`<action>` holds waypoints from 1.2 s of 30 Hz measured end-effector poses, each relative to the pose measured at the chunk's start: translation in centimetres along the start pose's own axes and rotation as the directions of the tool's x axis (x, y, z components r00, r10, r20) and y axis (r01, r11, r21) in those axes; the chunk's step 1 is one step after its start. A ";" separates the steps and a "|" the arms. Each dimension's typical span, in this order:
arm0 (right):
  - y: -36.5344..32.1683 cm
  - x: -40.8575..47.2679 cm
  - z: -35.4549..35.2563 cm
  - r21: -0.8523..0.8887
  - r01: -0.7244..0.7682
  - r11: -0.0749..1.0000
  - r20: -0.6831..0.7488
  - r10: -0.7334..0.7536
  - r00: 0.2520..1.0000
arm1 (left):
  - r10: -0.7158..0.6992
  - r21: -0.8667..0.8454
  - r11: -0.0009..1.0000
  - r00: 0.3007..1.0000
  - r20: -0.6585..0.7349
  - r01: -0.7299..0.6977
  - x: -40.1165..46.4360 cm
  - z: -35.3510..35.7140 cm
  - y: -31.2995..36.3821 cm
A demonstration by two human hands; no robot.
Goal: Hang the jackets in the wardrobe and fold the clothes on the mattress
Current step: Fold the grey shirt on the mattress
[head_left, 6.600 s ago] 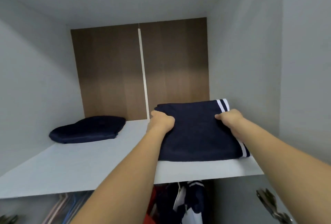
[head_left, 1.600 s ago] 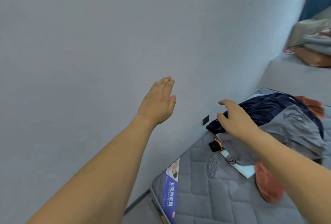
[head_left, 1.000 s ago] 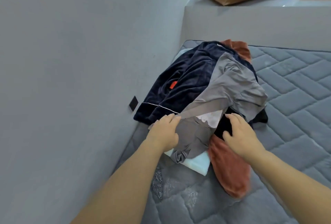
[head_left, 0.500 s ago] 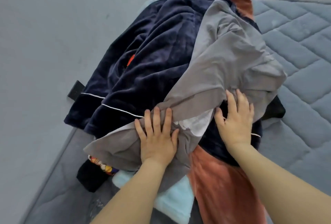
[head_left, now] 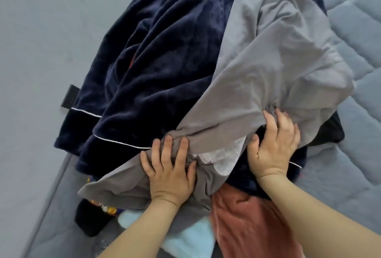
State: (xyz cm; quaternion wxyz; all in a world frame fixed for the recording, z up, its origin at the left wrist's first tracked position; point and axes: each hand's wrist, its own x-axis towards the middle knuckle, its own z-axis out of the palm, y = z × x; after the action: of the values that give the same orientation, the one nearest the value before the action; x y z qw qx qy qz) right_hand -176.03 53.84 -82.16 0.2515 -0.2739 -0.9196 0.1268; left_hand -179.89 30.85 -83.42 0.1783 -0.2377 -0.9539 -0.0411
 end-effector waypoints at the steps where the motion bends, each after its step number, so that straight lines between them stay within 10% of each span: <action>1: 0.0 0.0 0.0 0.010 0.004 1.000 -0.009 -0.004 1.000 | 0.001 -0.006 1.000 1.000 -0.004 -0.001 0.0 0.0 -0.1; 15: -0.1 0.2 -3.3 0.225 -0.118 0.967 0.009 0.119 0.993 | 0.081 0.041 0.996 0.977 -0.198 -0.074 0.0 -0.8 -0.6; 19: 1.0 -5.5 -10.2 0.149 0.106 0.983 0.054 -0.115 0.992 | 0.191 0.020 0.982 0.973 -0.128 -0.190 -1.7 -4.2 0.1; 25: 6.1 -18.2 -22.3 -0.204 0.203 0.958 0.573 -0.051 0.818 | 0.355 -0.283 0.909 0.925 0.135 -0.307 -13.8 -14.2 3.2; 27: 7.5 -21.8 -25.9 -0.337 0.235 0.912 0.710 0.082 0.700 | 0.430 -0.316 0.894 0.802 0.414 -0.316 -17.8 -17.6 5.4; 30: 10.1 -26.7 -31.5 -0.454 0.253 0.854 0.780 0.244 0.577 | 0.410 -0.309 0.906 0.421 0.809 -0.288 -23.1 -21.9 10.4; 33: 14.4 -31.6 -37.5 -0.535 0.293 0.792 0.810 0.384 0.443 | 0.422 -0.404 0.850 -0.021 0.906 -0.338 -28.3 -26.2 17.3; 36: 19.2 -36.5 -42.5 -0.527 0.242 0.815 0.849 0.486 0.209 | 0.388 -0.465 0.852 -0.304 0.870 -0.240 -32.4 -29.6 23.4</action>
State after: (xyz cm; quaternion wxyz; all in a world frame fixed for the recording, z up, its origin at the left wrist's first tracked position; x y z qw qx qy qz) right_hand -118.59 52.87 -67.81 -0.4824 -0.2696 -0.8333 0.0145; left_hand -132.78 32.47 -67.61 -0.6228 -0.4347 -0.6310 0.1582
